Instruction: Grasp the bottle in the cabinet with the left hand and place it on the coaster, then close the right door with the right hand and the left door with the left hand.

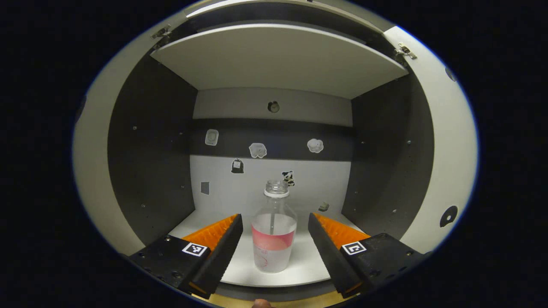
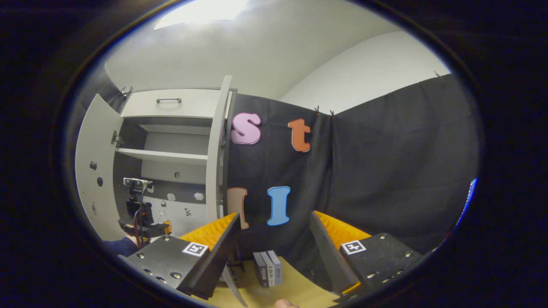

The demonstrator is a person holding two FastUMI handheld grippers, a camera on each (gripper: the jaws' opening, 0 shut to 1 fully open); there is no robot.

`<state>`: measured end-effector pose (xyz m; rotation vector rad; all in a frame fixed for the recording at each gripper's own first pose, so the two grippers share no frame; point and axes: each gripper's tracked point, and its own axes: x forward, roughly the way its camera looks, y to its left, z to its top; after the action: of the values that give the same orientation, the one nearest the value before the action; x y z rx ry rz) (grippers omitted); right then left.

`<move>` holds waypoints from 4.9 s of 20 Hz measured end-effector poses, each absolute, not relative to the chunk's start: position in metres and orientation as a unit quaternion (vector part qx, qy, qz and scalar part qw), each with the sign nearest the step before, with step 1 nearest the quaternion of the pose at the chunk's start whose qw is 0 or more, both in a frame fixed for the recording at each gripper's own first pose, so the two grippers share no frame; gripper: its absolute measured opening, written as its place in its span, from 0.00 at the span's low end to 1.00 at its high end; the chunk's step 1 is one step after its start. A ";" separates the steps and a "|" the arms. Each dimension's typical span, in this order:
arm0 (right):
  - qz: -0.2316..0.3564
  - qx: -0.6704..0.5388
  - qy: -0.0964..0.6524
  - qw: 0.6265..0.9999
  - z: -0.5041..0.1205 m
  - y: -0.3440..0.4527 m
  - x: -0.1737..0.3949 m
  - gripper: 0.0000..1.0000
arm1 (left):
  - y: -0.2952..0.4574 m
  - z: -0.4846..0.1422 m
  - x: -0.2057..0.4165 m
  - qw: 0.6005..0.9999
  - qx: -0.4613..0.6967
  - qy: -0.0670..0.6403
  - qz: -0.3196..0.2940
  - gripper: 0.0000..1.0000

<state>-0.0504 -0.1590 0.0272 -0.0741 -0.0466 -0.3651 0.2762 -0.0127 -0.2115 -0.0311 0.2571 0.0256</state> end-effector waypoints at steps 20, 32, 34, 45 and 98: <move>-0.170 -0.006 -0.032 0.985 0.030 -0.169 -0.074 0.98 | -0.035 -0.186 0.201 0.989 -0.030 0.113 -0.091 0.80; -0.112 0.001 -0.051 0.992 0.048 -0.148 -0.060 0.98 | -0.054 -0.256 0.010 0.947 -0.051 0.189 -0.255 0.78; -0.109 0.002 -0.054 0.993 0.052 -0.147 -0.060 0.98 | -0.054 -0.278 -0.009 0.944 -0.055 0.205 -0.254 0.78; -0.131 -0.018 -0.052 0.990 0.056 -0.161 -0.071 0.97 | -0.054 -0.425 -0.091 0.909 -0.113 0.339 -0.216 0.80; -0.108 -0.024 -0.034 0.993 0.034 -0.140 -0.032 0.98 | -0.068 -0.354 -0.115 0.946 -0.053 0.257 -0.188 0.79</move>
<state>-0.0320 -0.1404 0.0337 -0.0482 -0.0684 -0.2162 -0.1152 -0.0681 -0.3540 -0.1088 0.5238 -0.3837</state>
